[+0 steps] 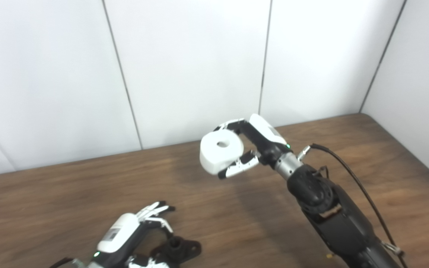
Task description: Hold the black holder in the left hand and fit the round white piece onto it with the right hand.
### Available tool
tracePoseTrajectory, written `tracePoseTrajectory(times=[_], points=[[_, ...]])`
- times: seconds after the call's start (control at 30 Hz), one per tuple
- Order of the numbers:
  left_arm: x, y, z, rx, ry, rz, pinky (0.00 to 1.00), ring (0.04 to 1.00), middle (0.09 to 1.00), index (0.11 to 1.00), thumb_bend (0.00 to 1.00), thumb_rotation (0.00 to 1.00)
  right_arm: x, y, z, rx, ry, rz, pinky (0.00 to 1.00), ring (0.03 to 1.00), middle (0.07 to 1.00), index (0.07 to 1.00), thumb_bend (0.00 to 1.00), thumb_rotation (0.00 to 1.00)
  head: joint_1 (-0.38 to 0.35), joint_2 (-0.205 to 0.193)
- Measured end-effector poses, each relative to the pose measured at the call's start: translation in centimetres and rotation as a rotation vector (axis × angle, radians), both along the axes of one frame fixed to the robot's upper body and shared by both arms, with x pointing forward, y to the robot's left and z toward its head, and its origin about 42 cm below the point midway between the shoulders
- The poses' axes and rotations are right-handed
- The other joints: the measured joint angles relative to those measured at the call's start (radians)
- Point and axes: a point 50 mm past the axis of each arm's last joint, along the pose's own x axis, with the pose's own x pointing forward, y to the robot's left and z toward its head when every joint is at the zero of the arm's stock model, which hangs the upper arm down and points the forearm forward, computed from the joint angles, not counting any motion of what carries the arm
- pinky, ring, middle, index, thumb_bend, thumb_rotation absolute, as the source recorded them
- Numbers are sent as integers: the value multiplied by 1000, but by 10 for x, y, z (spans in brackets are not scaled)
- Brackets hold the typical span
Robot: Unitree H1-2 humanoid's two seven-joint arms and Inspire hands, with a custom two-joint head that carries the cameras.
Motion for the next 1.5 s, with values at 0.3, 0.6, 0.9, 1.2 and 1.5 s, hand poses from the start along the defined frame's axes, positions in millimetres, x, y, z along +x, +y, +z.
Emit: tracePoseTrajectory(times=[0.3, 0.6, 0.9, 1.2, 1.5], points=[[1, -6, 0, -3, -3, 12, 907, 961, 884, 481, 523, 56, -37, 33, -15, -9, 73, 158, 622, 723, 730, 481, 522, 129, 67, 35], [3, -15, 1, -7, -3, 25, 907, 966, 888, 482, 524, 57, -59, 49, -26, -14, 124, 241, 605, 721, 727, 480, 521, 126, 106, 64], [4, -20, 1, -6, -8, 34, 902, 963, 887, 481, 524, 56, -68, 54, -37, -19, 169, 272, 615, 725, 729, 481, 521, 126, 126, 71], [5, -22, 1, -5, -8, 34, 902, 960, 886, 481, 524, 58, -69, 59, -54, -34, 207, 296, 644, 739, 730, 481, 520, 125, 134, 72], [4, -23, 1, -5, -4, 34, 911, 965, 886, 481, 524, 58, -63, 63, -61, -26, 182, 311, 645, 735, 728, 482, 520, 125, 137, 78]])
